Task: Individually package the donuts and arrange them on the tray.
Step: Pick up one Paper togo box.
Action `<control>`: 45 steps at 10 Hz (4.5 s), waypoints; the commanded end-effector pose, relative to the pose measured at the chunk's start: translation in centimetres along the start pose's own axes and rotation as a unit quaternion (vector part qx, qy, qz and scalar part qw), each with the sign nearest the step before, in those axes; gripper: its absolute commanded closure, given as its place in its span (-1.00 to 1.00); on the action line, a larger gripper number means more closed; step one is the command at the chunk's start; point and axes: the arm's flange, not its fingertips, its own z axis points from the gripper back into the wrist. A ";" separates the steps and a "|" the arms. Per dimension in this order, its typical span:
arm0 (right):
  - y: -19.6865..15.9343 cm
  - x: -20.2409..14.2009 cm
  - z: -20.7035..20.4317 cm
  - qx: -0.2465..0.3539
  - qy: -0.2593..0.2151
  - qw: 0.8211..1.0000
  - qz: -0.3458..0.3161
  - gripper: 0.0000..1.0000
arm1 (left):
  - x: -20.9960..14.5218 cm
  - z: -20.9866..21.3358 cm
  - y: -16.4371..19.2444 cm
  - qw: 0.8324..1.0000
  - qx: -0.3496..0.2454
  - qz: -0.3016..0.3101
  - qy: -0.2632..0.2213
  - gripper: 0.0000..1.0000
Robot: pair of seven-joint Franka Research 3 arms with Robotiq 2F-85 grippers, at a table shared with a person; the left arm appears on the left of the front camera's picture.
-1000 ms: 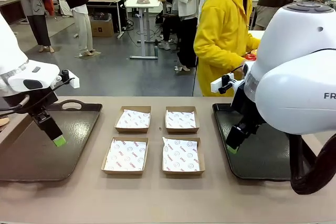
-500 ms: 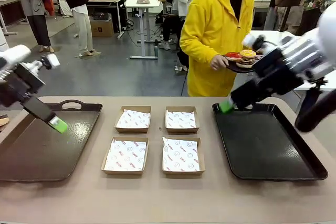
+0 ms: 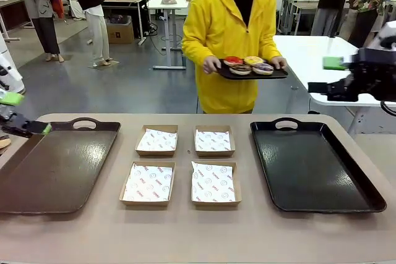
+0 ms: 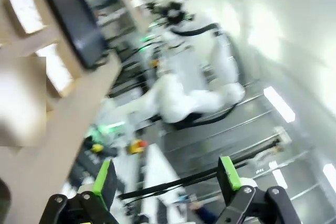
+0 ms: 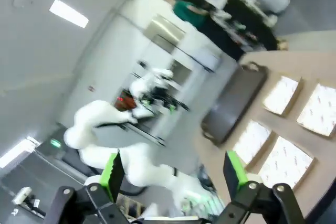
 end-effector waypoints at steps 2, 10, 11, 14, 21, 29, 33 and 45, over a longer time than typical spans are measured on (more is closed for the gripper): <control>-2.5 -9.6 2.5 -0.014 0.025 0.996 -0.083 -1.00 | -0.3 3.9 3.0 0.995 -0.036 0.083 -0.041 -1.00; -4.3 -10.8 4.1 -0.100 0.106 0.969 -0.202 -1.00 | -1.3 6.5 5.4 0.975 0.102 0.196 -0.008 -1.00; -4.2 -10.6 3.0 -0.103 0.112 0.971 -0.183 -1.00 | -1.2 6.3 5.1 0.977 0.106 0.182 -0.013 -1.00; -6.3 -5.9 6.1 -0.093 0.107 0.970 -0.196 -1.00 | -1.4 6.5 6.2 0.978 0.088 0.188 -0.012 -1.00; -6.3 -5.9 6.1 -0.093 0.107 0.970 -0.196 -1.00 | -1.4 6.5 6.2 0.978 0.088 0.188 -0.012 -1.00; -6.3 -5.9 6.1 -0.093 0.107 0.970 -0.196 -1.00 | -1.4 6.5 6.2 0.978 0.088 0.188 -0.012 -1.00; -6.3 -5.9 6.1 -0.093 0.107 0.970 -0.196 -1.00 | -1.4 6.5 6.2 0.978 0.088 0.188 -0.012 -1.00; -6.3 -5.9 6.1 -0.093 0.107 0.970 -0.196 -1.00 | 10.1 -15.3 2.9 0.812 0.529 0.203 0.141 -1.00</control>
